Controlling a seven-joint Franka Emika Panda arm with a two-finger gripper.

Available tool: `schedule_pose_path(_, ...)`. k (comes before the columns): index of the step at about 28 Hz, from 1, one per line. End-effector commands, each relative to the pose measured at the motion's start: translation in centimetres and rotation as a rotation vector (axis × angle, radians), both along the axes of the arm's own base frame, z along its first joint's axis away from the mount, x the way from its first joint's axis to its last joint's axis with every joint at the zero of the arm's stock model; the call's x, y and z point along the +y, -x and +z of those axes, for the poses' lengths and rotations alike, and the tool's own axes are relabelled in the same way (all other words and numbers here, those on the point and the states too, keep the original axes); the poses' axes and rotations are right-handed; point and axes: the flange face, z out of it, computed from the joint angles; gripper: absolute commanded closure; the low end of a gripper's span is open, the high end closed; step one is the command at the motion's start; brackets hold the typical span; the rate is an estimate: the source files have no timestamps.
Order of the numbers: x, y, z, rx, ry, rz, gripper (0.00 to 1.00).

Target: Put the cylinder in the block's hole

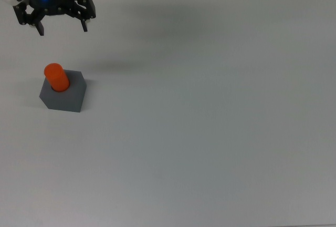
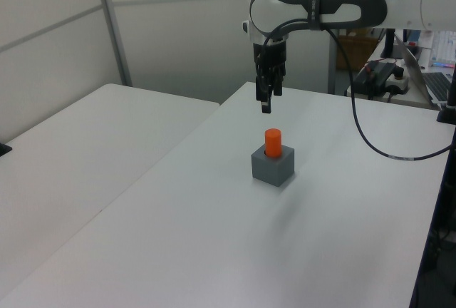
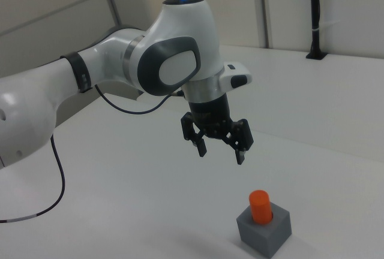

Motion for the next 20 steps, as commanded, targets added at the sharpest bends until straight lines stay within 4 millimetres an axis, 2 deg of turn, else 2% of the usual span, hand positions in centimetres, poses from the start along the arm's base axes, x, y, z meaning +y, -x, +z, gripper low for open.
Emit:
schedule_pose_path(1,-0.04,0.78,0.00,0.046,-0.014,-0.001,0.00)
schedule_pose_path(20,-0.29,0.87,-0.15,0.054,-0.015,-0.002,0.00)
